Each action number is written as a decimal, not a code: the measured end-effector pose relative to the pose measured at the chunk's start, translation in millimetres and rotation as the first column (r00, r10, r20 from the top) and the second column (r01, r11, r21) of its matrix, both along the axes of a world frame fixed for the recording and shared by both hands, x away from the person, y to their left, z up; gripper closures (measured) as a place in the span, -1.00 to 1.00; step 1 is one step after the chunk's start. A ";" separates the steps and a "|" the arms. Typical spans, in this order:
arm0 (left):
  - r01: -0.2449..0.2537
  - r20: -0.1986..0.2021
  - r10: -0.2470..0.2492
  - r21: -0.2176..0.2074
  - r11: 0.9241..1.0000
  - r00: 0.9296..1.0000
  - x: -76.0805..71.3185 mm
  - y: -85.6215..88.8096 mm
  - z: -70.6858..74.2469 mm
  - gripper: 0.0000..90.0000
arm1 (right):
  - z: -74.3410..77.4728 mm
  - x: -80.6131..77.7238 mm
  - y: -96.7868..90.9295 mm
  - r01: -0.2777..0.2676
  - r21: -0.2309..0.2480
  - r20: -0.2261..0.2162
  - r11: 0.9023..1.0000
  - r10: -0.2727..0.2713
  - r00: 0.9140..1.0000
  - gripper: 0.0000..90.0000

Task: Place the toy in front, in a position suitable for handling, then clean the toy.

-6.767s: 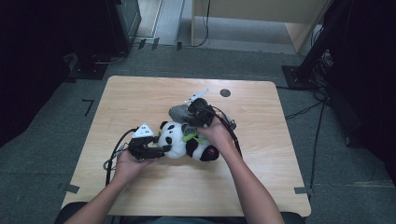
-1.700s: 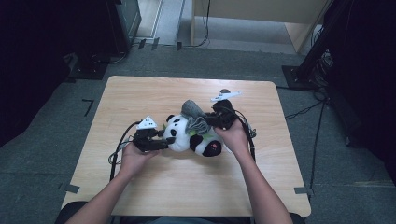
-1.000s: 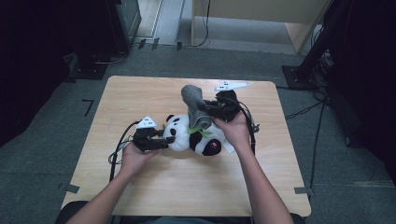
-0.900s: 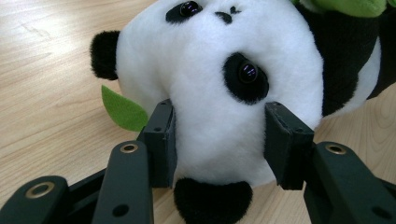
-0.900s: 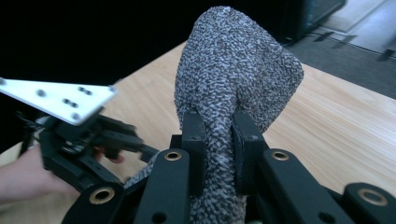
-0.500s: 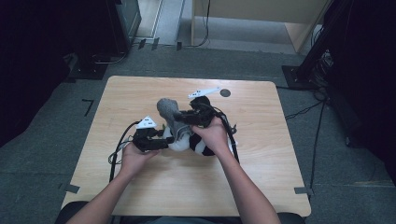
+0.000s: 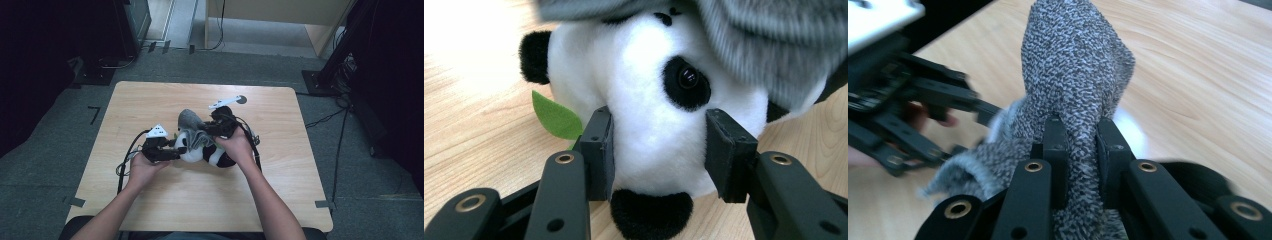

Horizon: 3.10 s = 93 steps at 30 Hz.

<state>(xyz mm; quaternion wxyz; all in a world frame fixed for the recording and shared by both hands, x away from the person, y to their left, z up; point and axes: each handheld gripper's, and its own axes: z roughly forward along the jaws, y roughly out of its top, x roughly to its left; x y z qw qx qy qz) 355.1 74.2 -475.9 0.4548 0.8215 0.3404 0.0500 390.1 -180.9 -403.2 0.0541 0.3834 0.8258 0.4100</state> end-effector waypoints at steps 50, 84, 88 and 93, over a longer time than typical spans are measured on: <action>-0.003 0.006 0.003 -0.024 1.000 1.000 0.3 1.5 -2.7 0.18 | 45.9 -11.4 -37.3 0.022 0.233 0.082 0.972 -0.042 0.996 0.77; 0.019 0.084 -0.015 -0.058 0.998 0.996 -6.2 0.6 -21.5 -0.48 | -12.8 17.4 -32.6 0.053 0.132 -0.048 0.990 -0.047 0.998 0.77; 0.012 0.121 -0.004 -0.064 0.998 0.993 -0.6 -3.2 -26.6 -0.56 | -13.0 19.9 -32.2 0.066 0.113 -0.041 0.991 -0.062 0.997 0.78; 0.000 0.147 0.011 -0.078 0.997 0.989 3.8 -7.0 -32.7 -0.46 | -14.8 23.3 -32.3 0.075 0.103 -0.051 0.992 -0.070 0.996 0.79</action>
